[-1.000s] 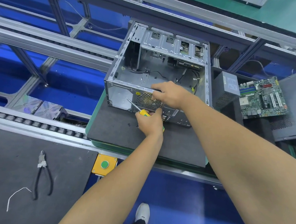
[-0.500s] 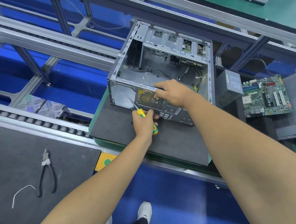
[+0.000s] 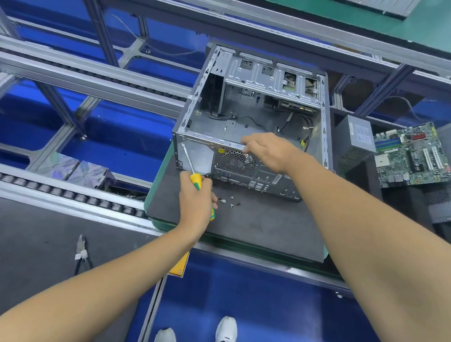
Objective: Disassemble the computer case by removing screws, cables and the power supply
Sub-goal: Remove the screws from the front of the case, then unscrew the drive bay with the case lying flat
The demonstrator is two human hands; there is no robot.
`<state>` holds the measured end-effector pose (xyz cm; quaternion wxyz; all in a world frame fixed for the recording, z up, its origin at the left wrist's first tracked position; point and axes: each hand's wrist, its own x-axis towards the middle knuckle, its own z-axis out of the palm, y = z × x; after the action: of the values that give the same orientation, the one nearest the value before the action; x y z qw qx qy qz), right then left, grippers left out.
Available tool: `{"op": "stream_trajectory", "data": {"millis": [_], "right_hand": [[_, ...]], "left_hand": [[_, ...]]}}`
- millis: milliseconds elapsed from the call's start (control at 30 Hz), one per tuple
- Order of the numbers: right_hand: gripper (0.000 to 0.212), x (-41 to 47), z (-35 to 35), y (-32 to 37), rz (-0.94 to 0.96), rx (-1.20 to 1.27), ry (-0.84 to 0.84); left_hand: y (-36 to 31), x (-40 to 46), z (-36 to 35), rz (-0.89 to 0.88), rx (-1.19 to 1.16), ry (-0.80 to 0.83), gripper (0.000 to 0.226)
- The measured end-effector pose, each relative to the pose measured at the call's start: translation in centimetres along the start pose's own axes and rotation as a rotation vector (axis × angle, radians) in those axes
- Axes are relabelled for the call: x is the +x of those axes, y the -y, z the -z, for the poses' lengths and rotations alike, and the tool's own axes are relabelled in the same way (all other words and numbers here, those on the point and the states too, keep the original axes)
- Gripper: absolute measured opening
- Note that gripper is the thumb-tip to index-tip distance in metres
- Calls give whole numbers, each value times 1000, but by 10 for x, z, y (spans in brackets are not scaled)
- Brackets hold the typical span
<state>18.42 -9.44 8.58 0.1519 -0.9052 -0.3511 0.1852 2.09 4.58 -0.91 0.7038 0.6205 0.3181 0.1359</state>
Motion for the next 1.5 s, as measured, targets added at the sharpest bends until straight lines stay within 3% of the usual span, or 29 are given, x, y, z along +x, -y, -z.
{"op": "stream_trajectory", "data": {"millis": [200, 400, 567, 667, 967, 1200, 1500], "right_hand": [[26, -1, 2, 1, 0, 26, -26], [14, -4, 3, 0, 0, 104, -68], [16, -1, 1, -3, -27, 125, -87], [19, 2, 0, -6, -43, 130, -88], [21, 10, 5, -6, -164, 358, -26], [23, 9, 13, -7, -232, 494, -37], [21, 7, 12, -20, -296, 706, -263]], "left_hand": [[-10, -16, 14, -67, 47, 29, 11], [-49, 2, 20, -334, 101, 92, 16], [-111, 60, 16, -706, 276, 180, 16], [-140, 96, 4, -985, 500, 258, 22], [-122, 127, -24, -784, 969, 533, 24], [-124, 131, -28, -685, 1009, 506, 21], [-123, 134, -28, -621, 1059, 547, 31]]}}
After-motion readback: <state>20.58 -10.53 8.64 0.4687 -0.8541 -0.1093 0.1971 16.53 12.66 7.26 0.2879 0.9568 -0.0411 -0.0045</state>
